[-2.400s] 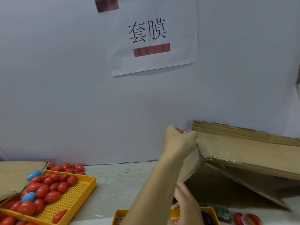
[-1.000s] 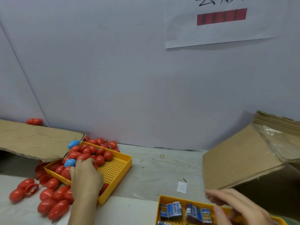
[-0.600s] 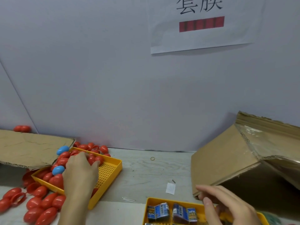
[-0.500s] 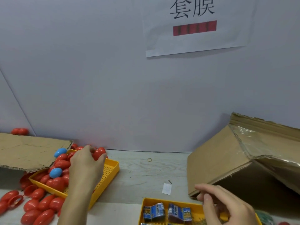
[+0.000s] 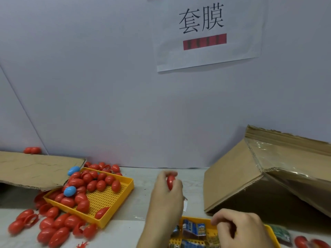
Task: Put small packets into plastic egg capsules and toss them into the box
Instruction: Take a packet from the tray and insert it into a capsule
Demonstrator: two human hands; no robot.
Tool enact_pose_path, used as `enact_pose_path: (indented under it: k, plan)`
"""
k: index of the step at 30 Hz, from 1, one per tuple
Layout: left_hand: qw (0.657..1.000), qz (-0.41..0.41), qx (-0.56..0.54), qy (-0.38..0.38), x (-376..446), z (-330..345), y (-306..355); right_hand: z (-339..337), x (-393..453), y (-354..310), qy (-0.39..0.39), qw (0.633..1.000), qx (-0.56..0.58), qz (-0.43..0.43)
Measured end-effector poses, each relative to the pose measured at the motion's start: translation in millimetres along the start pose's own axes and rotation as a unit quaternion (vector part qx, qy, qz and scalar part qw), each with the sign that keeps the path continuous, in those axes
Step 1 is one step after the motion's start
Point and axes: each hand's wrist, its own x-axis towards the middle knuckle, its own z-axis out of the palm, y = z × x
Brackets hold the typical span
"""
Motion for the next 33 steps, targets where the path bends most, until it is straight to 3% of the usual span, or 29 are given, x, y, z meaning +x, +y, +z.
enact_pose_path:
  k: [6,12,17,25,33]
  plan:
    - [0.995,-0.065,-0.075,-0.005,1.9,-7.4,-43.6,4.2,1.7,9.7,-0.06,0.998,-0.004,-0.015]
    - [0.995,0.008,-0.096,-0.006,14.2,-17.6,-53.8,7.9,3.5,15.2,-0.091,0.994,-0.02,-0.064]
    - [0.988,0.039,-0.138,0.064,21.7,-15.0,-58.5,9.0,-0.9,8.1,-0.094,0.988,-0.026,-0.12]
    - [0.983,0.068,-0.152,0.073,24.5,-10.0,-59.7,14.2,3.1,7.6,-0.244,0.961,-0.058,-0.115]
    - [0.983,0.086,-0.146,0.065,21.7,-9.1,-57.5,17.6,1.4,7.8,-0.19,0.974,-0.034,-0.121]
